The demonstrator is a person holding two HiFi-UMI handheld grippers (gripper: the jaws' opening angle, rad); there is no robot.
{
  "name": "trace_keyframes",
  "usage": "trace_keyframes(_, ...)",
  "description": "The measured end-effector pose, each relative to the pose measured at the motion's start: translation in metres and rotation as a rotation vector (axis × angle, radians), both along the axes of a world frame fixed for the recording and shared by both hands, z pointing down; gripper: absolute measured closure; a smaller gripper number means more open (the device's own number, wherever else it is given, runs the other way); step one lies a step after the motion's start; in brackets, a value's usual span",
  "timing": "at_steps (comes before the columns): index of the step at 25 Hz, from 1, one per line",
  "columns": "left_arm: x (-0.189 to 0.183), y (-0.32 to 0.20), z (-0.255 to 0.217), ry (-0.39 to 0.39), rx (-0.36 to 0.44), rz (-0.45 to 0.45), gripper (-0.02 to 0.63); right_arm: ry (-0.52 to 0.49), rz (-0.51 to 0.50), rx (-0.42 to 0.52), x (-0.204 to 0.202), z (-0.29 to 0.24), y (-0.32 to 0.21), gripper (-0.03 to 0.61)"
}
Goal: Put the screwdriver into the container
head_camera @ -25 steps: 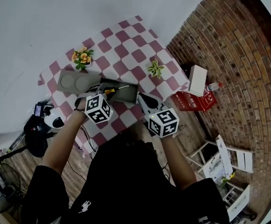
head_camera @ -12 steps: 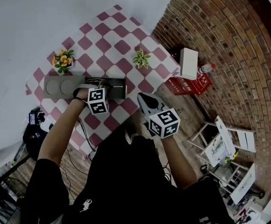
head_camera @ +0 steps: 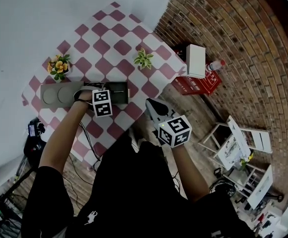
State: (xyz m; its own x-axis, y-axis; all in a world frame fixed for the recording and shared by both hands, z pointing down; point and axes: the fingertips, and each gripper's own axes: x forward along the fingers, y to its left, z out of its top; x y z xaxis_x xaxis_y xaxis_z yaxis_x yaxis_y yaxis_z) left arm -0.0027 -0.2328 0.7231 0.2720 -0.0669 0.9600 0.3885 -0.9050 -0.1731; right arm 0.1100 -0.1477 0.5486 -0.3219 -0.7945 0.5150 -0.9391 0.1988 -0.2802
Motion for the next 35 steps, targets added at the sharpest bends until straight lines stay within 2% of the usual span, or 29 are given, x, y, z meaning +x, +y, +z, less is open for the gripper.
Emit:
trace_keyframes(3, 0.000, 0.000, -0.001, 0.008, -0.002, -0.009, 0.526, -0.001, 0.002, 0.009, 0.002, -0.001, 0.002, 0.577)
trace_keyframes(6, -0.002, -0.003, -0.005, 0.028, 0.008, -0.042, 0.488, 0.007, -0.019, 0.032, 0.000, -0.007, 0.001, 0.577)
trace_keyframes(10, -0.004, -0.008, -0.034, 0.100, 0.059, -0.124, 0.489, 0.004, -0.069, 0.080, -0.008, -0.028, -0.002, 0.577)
trace_keyframes(12, -0.004, -0.010, -0.061, 0.176, 0.072, -0.203, 0.492, -0.004, -0.086, 0.112, -0.009, -0.042, -0.006, 0.577)
trace_keyframes(16, -0.013, -0.011, -0.122, 0.355, 0.085, -0.420, 0.511, 0.015, -0.134, 0.192, -0.012, -0.069, -0.017, 0.577)
trace_keyframes(19, -0.025, -0.006, -0.162, 0.495, 0.102, -0.574, 0.546, 0.046, -0.183, 0.252, -0.018, -0.091, -0.020, 0.577)
trace_keyframes(24, -0.050, 0.011, -0.219, 0.741, 0.102, -0.844, 0.598, 0.027, -0.230, 0.331, -0.023, -0.125, -0.021, 0.577)
trace_keyframes(30, -0.077, 0.046, -0.276, 0.966, 0.173, -1.061, 0.609, -0.015, -0.257, 0.392, -0.021, -0.150, -0.001, 0.577)
trace_keyframes(35, -0.096, 0.080, -0.312, 1.092, 0.265, -1.193, 0.611, -0.035, -0.276, 0.429, -0.017, -0.163, 0.028, 0.577)
